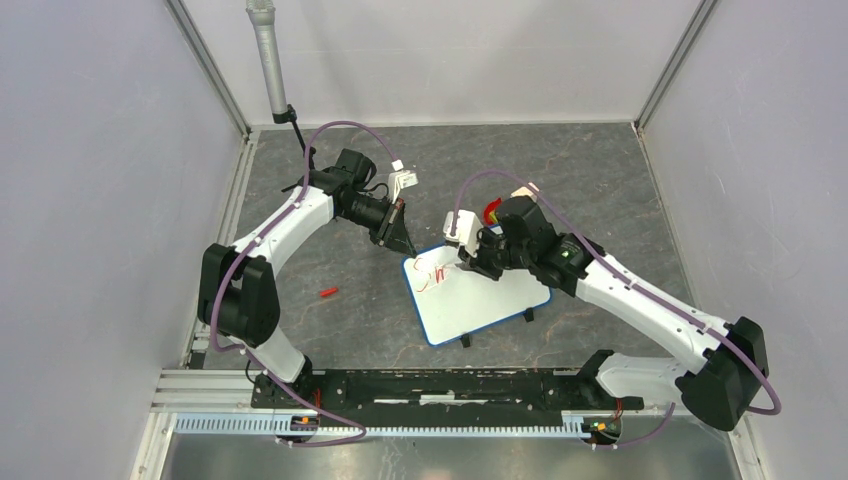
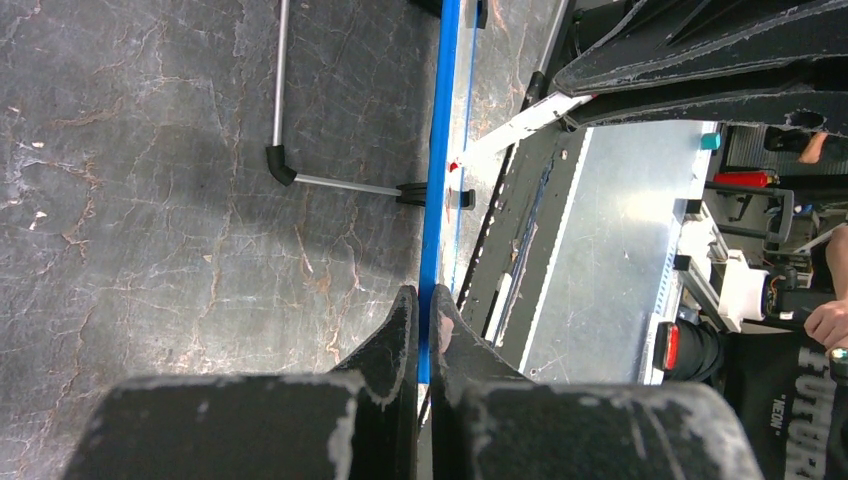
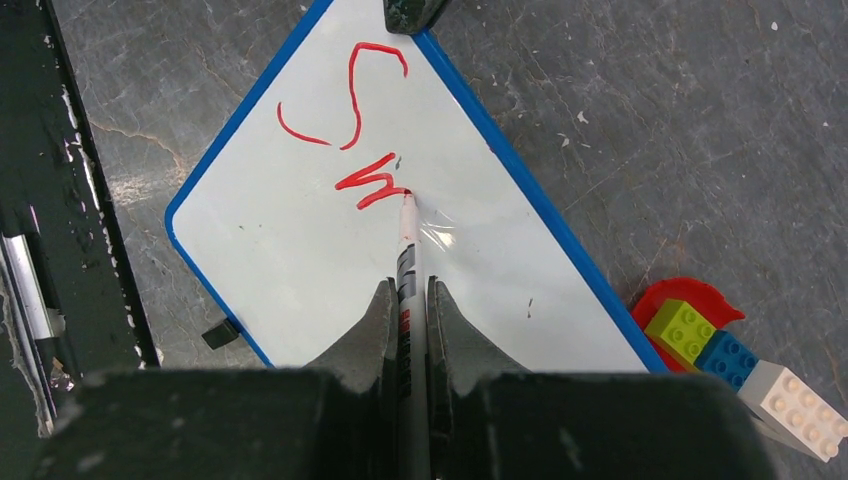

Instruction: Write a sentence on the whiteboard

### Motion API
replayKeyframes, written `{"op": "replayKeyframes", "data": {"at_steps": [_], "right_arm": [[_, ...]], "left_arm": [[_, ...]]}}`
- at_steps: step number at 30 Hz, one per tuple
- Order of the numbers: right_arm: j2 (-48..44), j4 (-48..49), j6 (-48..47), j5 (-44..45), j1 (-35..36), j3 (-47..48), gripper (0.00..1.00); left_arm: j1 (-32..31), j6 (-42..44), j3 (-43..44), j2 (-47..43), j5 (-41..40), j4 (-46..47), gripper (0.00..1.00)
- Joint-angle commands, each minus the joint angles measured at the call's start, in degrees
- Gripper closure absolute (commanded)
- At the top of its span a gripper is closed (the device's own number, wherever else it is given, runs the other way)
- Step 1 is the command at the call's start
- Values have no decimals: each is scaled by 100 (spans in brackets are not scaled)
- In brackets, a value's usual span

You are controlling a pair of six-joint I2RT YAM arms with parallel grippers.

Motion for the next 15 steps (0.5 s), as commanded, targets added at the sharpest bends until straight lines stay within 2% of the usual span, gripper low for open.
{"op": "replayKeyframes", "data": {"at_steps": [1, 15], "right_arm": [[-64, 21, -105, 329, -149, 106, 100], [-102, -193, -187, -111, 18, -362, 100]], "left_arm": [[-10, 188, -12, -10, 3, 26, 98], [-6, 173, 2, -23, 7, 25, 98]]}}
